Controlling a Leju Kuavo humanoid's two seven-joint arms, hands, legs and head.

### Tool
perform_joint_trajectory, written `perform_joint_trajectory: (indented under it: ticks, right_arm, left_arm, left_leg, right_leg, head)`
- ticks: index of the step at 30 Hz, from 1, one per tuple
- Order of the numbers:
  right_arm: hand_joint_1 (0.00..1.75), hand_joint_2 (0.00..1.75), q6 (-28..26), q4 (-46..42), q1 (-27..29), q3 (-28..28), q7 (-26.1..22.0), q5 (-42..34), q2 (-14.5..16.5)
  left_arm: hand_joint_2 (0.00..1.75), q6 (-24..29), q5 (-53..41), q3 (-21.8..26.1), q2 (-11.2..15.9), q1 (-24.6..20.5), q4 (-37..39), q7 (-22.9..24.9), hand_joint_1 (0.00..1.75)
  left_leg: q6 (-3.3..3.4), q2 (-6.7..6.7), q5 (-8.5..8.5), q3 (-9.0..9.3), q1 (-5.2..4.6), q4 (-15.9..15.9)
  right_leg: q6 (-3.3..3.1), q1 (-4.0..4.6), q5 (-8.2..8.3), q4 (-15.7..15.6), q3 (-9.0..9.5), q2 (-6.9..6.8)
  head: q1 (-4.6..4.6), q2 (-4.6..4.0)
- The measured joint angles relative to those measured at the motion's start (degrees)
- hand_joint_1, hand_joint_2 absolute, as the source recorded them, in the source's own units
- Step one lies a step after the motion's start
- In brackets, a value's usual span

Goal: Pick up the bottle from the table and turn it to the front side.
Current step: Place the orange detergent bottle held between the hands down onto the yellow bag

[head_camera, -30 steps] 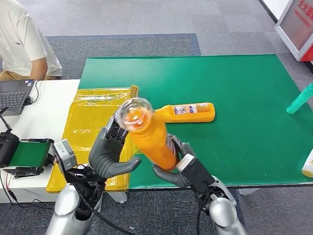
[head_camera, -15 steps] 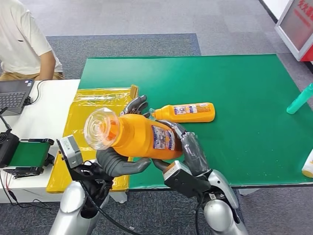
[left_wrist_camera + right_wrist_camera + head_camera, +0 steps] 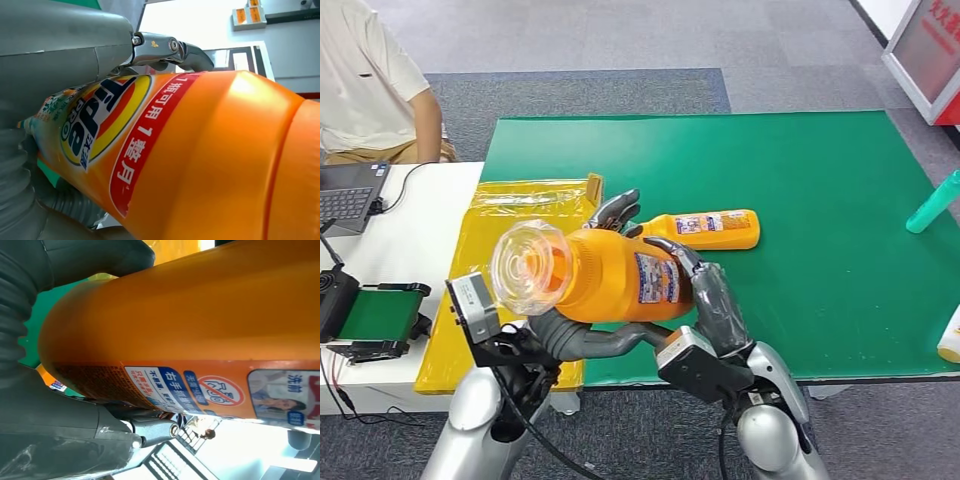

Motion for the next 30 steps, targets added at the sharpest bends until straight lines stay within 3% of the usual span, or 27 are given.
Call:
perform_joint_trajectory:
  ticks: [1, 2, 21, 22, 25, 26, 30]
  right_arm:
    - [1.75, 1.75, 0.0, 0.0, 0.0, 0.0, 0.0, 0.0, 0.0]
    - [1.75, 1.75, 0.0, 0.0, 0.0, 0.0, 0.0, 0.0, 0.0]
    - [1.75, 1.75, -0.5, 3.0, -1.1, -1.3, 0.3, -0.3, 0.3]
    - [1.66, 1.75, -0.6, 3.2, -1.1, -1.4, 0.3, -0.3, 0.4]
    - [0.38, 1.75, -0.6, 3.7, -1.2, -1.5, 0.3, -0.3, 0.5]
    - [0.03, 1.75, -0.6, 3.9, -1.2, -1.6, 0.3, -0.4, 0.5]
    - [0.00, 1.75, -0.8, 4.2, -1.0, -2.3, 1.1, -0.4, 0.5]
  left_arm:
    - [1.75, 0.0, -0.3, -0.1, 0.0, -0.1, 0.0, 0.0, 1.58]
    - [1.75, 0.0, -0.6, -0.2, 0.0, -0.3, 0.0, 0.0, 1.75]
    - [1.75, 0.3, -7.1, -1.3, 0.4, -1.9, -0.2, -0.2, 1.75]
    - [1.75, 0.4, -7.4, -1.3, 0.4, -1.9, -0.2, -0.2, 1.75]
    - [1.75, 1.1, -9.0, -1.6, 0.5, -1.9, -0.3, -0.5, 1.75]
    - [1.75, 1.6, -9.9, -1.8, 0.5, -1.8, -0.3, -0.7, 1.75]
    - [1.75, 6.9, -18.3, -2.3, 0.7, -1.2, -1.2, -2.3, 1.75]
  left_leg:
    - [0.00, 0.00, 0.00, 0.00, 0.00, 0.0]
    - [0.00, 0.00, 0.00, 0.00, 0.00, 0.0]
    - [0.00, 0.00, 0.01, 0.00, 0.00, 0.0]
    - [0.00, 0.00, 0.01, 0.00, 0.00, 0.0]
    - [0.00, 0.00, 0.00, 0.00, 0.00, 0.0]
    - [0.00, 0.00, 0.00, -0.01, 0.00, 0.0]
    - [0.00, 0.00, 0.00, -0.01, 0.00, 0.0]
  right_leg:
    - [0.00, 0.00, 0.00, 0.0, 0.00, 0.00]
    - [0.00, 0.00, 0.00, 0.0, 0.00, 0.00]
    - [0.00, 0.00, 0.00, 0.0, -0.01, 0.00]
    - [0.00, 0.00, 0.00, 0.0, -0.01, 0.00]
    - [0.00, 0.00, 0.00, 0.0, -0.01, 0.00]
    - [0.00, 0.00, 0.00, 0.0, -0.01, 0.00]
    - [0.00, 0.00, 0.00, 0.0, -0.01, 0.00]
  head:
    - [0.00, 0.00]
    - [0.00, -0.01]
    - [0.00, -0.01]
    - [0.00, -0.01]
    - [0.00, 0.00]
    - [0.00, -0.01]
    - [-0.01, -0.01]
